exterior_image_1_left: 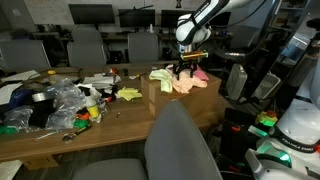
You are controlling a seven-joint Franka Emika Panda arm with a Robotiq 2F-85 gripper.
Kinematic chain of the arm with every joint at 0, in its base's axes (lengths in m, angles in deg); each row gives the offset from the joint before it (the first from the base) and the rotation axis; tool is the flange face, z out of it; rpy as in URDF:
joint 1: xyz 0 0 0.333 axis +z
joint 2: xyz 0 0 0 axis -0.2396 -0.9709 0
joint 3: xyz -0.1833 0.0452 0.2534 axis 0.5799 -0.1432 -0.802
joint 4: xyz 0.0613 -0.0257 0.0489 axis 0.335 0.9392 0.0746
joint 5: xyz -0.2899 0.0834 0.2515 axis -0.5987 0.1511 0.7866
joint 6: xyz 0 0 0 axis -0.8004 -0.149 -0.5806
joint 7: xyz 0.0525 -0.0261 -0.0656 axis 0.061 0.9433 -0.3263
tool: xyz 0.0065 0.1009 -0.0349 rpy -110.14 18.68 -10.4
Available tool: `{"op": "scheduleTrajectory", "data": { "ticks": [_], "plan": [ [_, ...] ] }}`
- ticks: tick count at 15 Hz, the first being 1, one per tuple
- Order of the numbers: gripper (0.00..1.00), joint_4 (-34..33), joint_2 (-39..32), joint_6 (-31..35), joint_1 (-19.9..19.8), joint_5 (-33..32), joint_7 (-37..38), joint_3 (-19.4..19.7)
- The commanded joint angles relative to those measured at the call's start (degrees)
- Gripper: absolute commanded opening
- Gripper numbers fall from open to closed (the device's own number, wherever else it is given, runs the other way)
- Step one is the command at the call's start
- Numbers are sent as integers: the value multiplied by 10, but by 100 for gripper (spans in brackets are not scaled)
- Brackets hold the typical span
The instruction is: Hang the shirts on the box on the back of the chair
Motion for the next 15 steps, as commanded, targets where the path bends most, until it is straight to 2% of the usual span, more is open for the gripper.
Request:
{"op": "scheduleTrajectory", "data": {
  "ticks": [1, 6, 7, 8, 10, 15],
  "plan": [
    [100, 0, -4, 18, 8, -6, 23, 9],
    [100, 2, -11, 16, 7, -3, 24, 8],
    [94, 2, -12, 15, 7, -4, 24, 8],
    [72, 3, -15, 16, 7, -4, 24, 9],
    [69, 5, -18, 17, 7, -3, 25, 10],
    [28, 9, -19, 15, 7, -4, 27, 12]
  ]
}}
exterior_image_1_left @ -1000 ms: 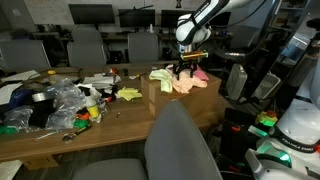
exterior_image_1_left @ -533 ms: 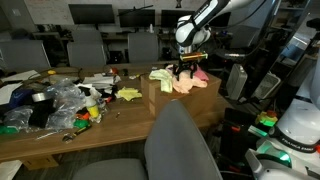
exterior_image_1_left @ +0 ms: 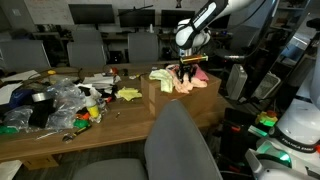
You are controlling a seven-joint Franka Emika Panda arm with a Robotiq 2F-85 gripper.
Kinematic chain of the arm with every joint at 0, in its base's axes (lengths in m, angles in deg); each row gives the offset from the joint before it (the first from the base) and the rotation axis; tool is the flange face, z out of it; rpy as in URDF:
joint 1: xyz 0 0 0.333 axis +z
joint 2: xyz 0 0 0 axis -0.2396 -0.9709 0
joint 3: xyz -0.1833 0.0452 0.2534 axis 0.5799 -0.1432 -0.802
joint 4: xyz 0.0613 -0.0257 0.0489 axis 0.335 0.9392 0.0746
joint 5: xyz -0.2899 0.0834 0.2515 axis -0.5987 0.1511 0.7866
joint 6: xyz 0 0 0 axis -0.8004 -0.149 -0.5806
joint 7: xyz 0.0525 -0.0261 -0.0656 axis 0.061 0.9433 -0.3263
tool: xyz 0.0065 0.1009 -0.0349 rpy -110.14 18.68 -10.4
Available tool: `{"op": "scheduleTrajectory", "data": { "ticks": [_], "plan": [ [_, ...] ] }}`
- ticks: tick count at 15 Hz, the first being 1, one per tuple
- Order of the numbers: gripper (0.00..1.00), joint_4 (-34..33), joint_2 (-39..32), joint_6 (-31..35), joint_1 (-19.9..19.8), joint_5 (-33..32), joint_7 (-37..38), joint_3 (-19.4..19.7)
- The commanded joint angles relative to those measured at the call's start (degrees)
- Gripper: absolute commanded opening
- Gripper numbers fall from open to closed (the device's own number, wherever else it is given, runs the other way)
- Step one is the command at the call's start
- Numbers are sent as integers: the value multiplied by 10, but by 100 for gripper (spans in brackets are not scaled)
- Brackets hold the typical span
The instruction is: Hang the shirts on the box on the back of the chair
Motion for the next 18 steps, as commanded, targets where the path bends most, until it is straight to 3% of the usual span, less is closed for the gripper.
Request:
{"op": "scheduleTrajectory", "data": {
  "ticks": [1, 3, 5, 12, 18],
  "plan": [
    [22, 5, 2, 8, 7, -3, 10, 9],
    [6, 7, 7, 3, 7, 0, 6, 8],
    [1, 9, 18, -2, 7, 3, 4, 7],
    [4, 24, 101, -21, 7, 0, -6, 5],
    [4, 42, 220, -92, 13, 0, -56, -13]
  ]
}}
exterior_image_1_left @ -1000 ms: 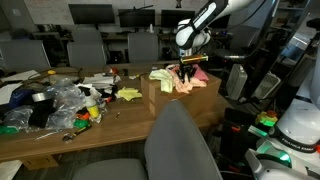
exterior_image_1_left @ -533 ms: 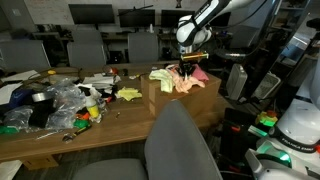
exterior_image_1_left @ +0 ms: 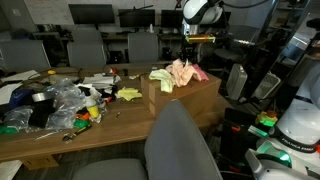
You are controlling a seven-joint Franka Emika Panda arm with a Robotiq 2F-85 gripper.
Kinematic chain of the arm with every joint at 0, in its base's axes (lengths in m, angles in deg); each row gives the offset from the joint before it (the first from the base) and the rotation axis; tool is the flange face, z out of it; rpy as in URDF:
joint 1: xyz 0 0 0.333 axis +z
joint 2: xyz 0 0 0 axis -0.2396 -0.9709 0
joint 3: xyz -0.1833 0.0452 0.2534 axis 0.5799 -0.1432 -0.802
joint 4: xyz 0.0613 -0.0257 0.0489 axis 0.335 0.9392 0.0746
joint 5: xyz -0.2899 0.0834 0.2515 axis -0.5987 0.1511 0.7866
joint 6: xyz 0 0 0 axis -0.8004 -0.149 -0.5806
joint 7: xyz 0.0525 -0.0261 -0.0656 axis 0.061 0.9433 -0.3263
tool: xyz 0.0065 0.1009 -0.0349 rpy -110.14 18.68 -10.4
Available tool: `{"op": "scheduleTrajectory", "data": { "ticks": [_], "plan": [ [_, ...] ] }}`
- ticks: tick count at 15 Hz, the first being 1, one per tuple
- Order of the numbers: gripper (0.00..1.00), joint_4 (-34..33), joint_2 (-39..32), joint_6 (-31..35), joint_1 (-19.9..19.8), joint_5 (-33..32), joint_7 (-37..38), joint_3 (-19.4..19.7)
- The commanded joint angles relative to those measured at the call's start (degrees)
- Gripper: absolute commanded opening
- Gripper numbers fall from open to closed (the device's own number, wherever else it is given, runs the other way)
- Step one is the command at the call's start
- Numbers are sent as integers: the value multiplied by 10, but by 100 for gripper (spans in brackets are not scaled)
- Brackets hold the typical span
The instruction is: Hang the shirts on the box on the back of the chair
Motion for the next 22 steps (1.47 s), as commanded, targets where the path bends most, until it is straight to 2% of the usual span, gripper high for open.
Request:
{"op": "scheduleTrajectory", "data": {
  "ticks": [1, 10, 17, 22],
  "plan": [
    [4, 27, 94, -58, 8, 2, -39, -12],
    [4, 27, 239, -277, 53, 0, -206, -56],
    [4, 32, 310, -380, 113, -21, -283, -110],
    [4, 32, 325, -421, 162, -23, -333, -139]
  ]
}}
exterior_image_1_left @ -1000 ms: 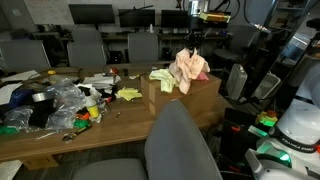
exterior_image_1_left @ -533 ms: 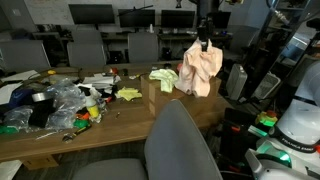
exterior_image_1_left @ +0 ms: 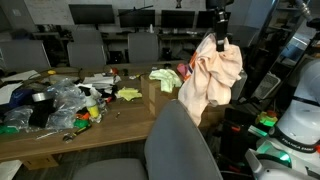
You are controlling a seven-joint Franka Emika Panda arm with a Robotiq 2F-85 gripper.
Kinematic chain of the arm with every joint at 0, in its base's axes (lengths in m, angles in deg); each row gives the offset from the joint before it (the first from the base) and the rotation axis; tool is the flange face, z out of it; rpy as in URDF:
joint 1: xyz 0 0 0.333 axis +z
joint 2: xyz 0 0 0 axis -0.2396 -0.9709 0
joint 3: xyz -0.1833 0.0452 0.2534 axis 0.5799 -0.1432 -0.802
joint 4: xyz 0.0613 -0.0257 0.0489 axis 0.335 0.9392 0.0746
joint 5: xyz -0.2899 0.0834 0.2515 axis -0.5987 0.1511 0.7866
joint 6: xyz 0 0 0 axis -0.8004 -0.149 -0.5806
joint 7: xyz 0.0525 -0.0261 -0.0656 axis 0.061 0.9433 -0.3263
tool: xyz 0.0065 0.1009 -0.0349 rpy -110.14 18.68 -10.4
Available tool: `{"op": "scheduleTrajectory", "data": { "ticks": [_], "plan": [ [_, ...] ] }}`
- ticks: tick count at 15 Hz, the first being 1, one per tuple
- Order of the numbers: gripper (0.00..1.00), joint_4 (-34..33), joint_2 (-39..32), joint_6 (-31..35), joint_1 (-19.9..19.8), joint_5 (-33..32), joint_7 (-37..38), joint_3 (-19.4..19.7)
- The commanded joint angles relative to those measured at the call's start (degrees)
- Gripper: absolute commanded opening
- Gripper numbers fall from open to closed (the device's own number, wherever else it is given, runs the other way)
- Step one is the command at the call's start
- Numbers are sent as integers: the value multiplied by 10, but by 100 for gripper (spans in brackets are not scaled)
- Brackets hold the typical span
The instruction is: Hang the shirts on the box on the back of the chair
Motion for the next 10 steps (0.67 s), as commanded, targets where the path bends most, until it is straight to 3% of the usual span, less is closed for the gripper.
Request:
{"op": "scheduleTrajectory", "data": {
  "ticks": [1, 10],
  "plan": [
    [4, 0, 19, -27, 33, -14, -39, -16],
    [4, 31, 48, -65, 86, -47, -89, -40]
  ]
}}
